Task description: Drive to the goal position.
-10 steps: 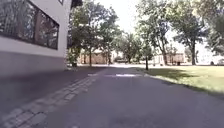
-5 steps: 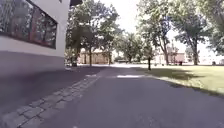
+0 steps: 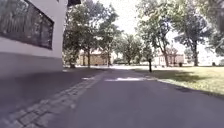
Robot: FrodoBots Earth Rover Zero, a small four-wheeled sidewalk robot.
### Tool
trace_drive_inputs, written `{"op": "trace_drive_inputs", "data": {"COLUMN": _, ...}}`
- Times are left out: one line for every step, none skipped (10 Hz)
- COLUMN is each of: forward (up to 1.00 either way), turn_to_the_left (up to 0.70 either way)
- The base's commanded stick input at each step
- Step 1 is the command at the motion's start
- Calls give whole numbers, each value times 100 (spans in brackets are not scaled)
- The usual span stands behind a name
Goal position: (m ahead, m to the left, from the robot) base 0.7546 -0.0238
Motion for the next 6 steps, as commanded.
{"op": "trace_drive_inputs", "data": {"forward": 85, "turn_to_the_left": -33}}
{"op": "trace_drive_inputs", "data": {"forward": 85, "turn_to_the_left": -27}}
{"op": "trace_drive_inputs", "data": {"forward": 85, "turn_to_the_left": -21}}
{"op": "trace_drive_inputs", "data": {"forward": 85, "turn_to_the_left": -16}}
{"op": "trace_drive_inputs", "data": {"forward": 85, "turn_to_the_left": -10}}
{"op": "trace_drive_inputs", "data": {"forward": 85, "turn_to_the_left": -4}}
